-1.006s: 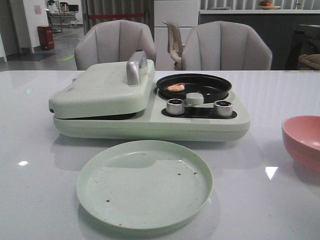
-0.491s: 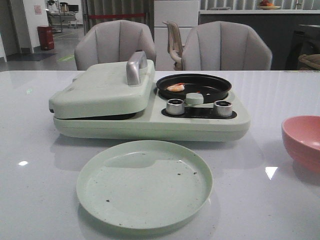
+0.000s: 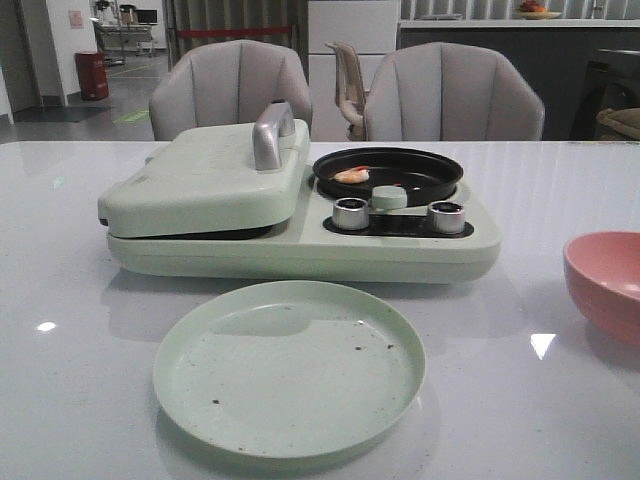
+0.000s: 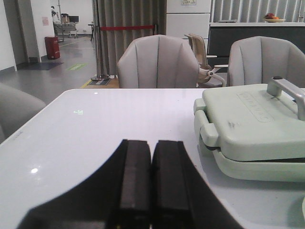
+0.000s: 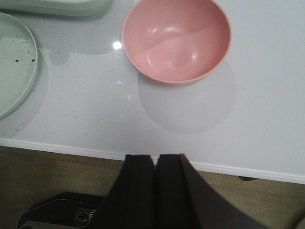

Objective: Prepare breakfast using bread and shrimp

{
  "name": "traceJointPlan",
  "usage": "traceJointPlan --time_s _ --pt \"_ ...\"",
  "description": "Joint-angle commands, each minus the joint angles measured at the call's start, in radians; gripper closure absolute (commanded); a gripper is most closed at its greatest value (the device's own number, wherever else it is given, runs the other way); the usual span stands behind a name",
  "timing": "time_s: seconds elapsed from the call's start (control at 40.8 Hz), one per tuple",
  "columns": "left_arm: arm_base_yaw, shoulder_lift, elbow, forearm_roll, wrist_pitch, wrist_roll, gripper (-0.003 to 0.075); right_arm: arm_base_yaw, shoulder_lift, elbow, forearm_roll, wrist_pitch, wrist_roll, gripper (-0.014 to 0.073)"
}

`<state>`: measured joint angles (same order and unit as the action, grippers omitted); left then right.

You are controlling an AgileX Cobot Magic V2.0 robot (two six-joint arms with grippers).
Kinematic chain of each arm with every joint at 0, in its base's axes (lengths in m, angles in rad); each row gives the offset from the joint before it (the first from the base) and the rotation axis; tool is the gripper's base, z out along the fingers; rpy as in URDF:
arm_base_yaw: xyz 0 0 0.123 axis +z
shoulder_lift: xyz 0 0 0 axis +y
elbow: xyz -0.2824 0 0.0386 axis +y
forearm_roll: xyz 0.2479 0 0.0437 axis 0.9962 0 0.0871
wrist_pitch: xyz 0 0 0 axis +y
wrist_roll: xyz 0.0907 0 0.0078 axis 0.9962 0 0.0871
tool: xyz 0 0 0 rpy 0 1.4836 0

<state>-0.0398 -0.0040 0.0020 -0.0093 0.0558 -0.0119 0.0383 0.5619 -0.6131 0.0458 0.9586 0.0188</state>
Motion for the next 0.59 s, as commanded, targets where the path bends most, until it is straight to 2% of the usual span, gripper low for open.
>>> traceJointPlan --time_s 0.0,0.147,0.221,0.368,0.564 --pt "0.001 -0.019 0.006 -0.001 -0.093 0.000 0.0620 0.000 0.003 -0.028 -0.006 -0.050 -0.002 0.0551" --pt "0.001 -0.019 0.006 -0.001 -0.093 0.000 0.0620 -0.002 -0.048 -0.006 -0.018 -0.081 -0.004 0.0551" --pt "0.001 -0.019 0.006 -0.001 -0.093 0.000 0.0620 -0.015 -0.122 0.045 -0.046 -0.211 -0.004 0.0551" --pt "0.001 -0.019 0.006 -0.001 -0.093 0.000 0.0620 -0.036 -0.303 0.251 -0.046 -0.579 -0.003 0.0551" --pt "0.001 -0.019 0.006 -0.001 -0.093 0.000 0.0620 -0.038 -0.511 0.516 -0.031 -0.862 -0.002 0.0551"
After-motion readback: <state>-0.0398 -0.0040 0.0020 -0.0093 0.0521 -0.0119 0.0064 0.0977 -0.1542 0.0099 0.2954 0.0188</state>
